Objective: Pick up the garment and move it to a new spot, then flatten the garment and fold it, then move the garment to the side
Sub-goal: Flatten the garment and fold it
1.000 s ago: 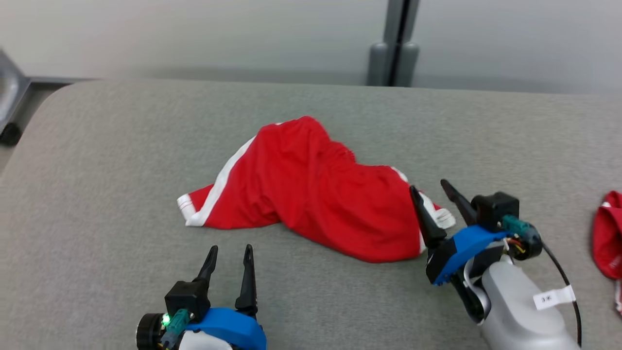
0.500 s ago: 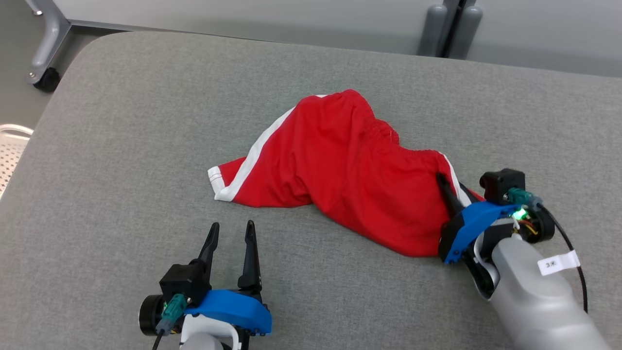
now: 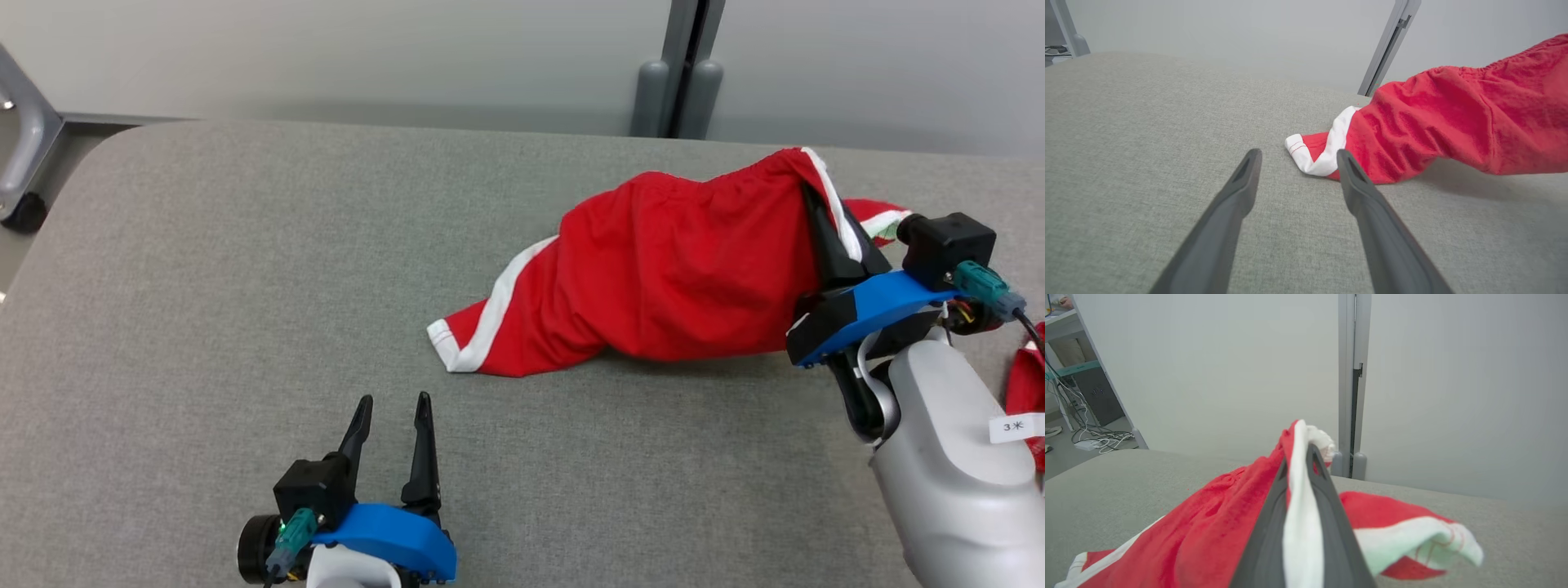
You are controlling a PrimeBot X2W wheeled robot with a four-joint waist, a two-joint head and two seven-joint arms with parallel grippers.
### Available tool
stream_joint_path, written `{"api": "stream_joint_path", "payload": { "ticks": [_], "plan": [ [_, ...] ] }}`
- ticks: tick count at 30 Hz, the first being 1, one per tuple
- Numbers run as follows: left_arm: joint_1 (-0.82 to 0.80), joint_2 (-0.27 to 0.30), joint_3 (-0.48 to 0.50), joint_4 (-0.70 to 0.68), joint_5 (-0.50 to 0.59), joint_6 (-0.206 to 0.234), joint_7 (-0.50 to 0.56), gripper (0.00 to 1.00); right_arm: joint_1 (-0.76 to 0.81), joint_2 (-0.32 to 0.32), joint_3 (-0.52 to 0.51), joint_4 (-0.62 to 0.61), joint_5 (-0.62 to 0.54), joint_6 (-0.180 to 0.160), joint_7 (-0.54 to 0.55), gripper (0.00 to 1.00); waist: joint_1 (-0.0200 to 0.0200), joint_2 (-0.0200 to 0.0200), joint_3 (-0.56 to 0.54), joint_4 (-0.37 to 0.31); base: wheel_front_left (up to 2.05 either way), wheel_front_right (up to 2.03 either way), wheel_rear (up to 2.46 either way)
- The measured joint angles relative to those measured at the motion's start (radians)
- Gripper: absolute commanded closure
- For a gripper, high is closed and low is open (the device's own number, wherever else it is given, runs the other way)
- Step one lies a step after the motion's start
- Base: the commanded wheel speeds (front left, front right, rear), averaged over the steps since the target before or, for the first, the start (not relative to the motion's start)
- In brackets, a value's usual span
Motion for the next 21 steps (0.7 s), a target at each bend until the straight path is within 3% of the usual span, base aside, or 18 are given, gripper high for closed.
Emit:
{"api": "stream_joint_path", "payload": {
  "ticks": [6,11,12,13,14,18,21],
  "plan": [
    [0.026,0.000,0.018,0.021,-0.004,-0.018,0.000,0.00,0.025,0.007,0.019,-0.096,-0.068,0.000,0.000,1.00,-0.0001,0.0000,-0.058,-0.030,0.00,0.00,0.00],
    [0.038,-0.001,0.012,0.029,-0.009,-0.030,0.000,0.00,0.056,0.043,0.179,-0.149,-0.131,0.000,-0.001,1.00,-0.0001,0.0000,-0.076,-0.026,0.00,0.00,0.00],
    [0.039,0.000,0.010,0.032,-0.009,-0.031,0.000,0.00,0.064,0.054,0.223,-0.145,-0.132,0.000,-0.001,0.92,-0.0001,0.0000,-0.075,-0.022,0.00,0.00,0.00],
    [0.039,0.000,0.006,0.035,-0.009,-0.032,0.000,0.00,0.074,0.065,0.274,-0.133,-0.130,0.000,-0.001,0.74,-0.0001,0.0000,-0.073,-0.017,0.00,0.00,0.00],
    [0.040,0.000,0.002,0.039,-0.009,-0.033,0.000,0.00,0.082,0.076,0.328,-0.108,-0.121,0.000,-0.001,0.00,-0.0001,0.0000,-0.071,-0.010,0.00,0.00,0.00],
    [0.041,0.000,-0.006,0.053,-0.016,-0.029,0.000,0.00,0.104,0.109,0.501,-0.033,-0.019,0.000,0.001,0.00,-0.0001,0.0000,-0.058,0.014,0.00,0.00,0.00],
    [0.041,0.000,-0.001,0.054,-0.016,-0.022,0.000,0.00,0.096,0.110,0.531,-0.032,0.048,0.000,0.000,0.00,0.0001,0.0000,-0.046,0.017,0.00,0.00,0.00]
  ]
}}
